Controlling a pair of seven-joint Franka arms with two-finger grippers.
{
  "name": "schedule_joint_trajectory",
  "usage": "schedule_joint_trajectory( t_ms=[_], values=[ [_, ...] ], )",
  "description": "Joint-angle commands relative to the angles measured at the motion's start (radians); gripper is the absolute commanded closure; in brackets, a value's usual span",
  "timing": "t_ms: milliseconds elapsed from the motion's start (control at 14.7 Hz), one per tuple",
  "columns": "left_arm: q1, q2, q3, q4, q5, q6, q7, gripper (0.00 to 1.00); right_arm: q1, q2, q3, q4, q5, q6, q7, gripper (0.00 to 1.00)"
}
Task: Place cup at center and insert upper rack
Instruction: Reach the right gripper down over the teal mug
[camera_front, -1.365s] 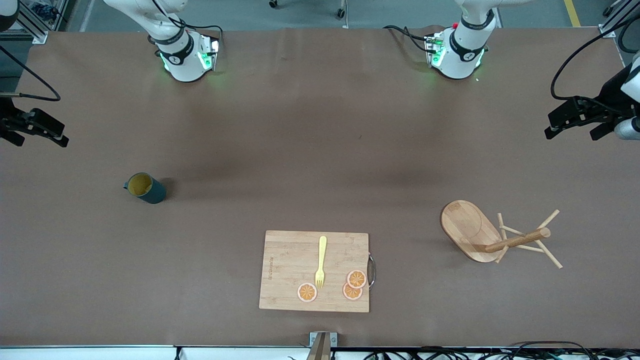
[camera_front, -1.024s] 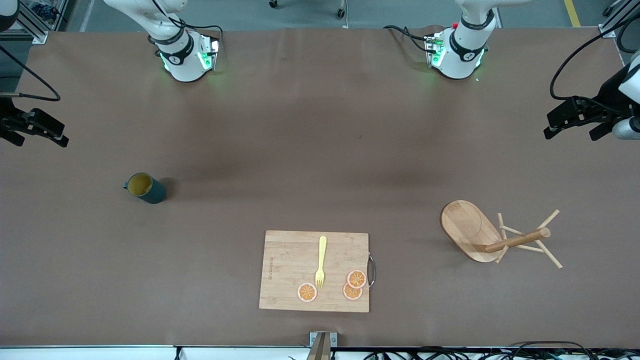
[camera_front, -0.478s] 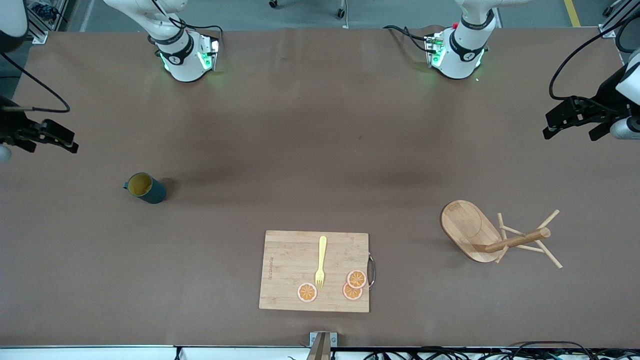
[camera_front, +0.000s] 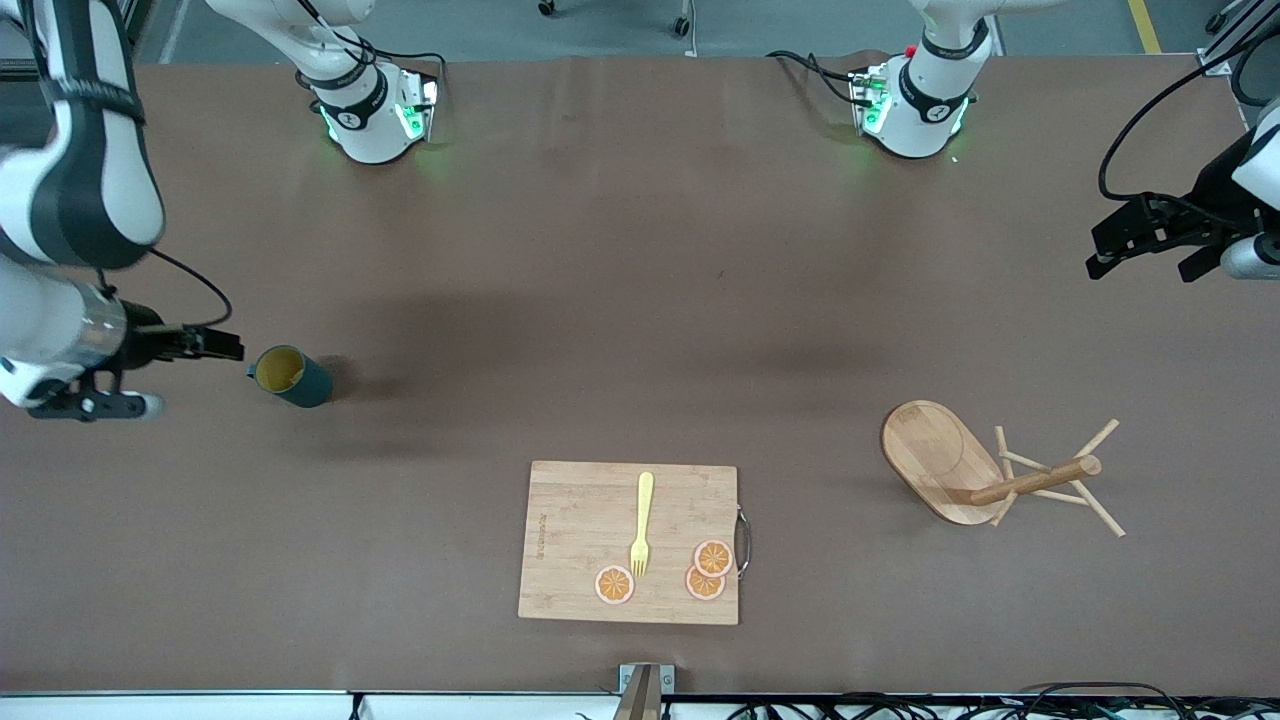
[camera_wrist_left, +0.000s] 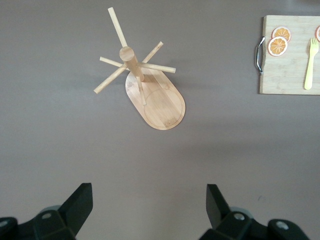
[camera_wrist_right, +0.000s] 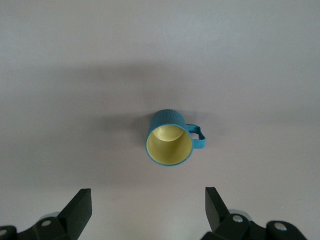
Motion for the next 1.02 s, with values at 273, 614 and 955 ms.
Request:
schedule_joint_trajectory(
  t_ms=[273, 614, 955],
  values=[
    [-0.003, 0.004, -0.006, 0.011, 0.042, 0.008, 0.001, 0.00, 0.006, 0.131, 0.000, -0.016, 0.004, 0.047, 0.070, 0.00],
    [-0.002, 0.004, -0.006, 0.011, 0.041, 0.008, 0.001, 0.00, 0.029, 0.185, 0.000, -0.051, 0.004, 0.107, 0.070, 0.03],
    [-0.002, 0.004, -0.006, 0.011, 0.041, 0.008, 0.001, 0.00, 0.034, 0.185, 0.000, -0.104, 0.004, 0.139, 0.068, 0.10]
  ],
)
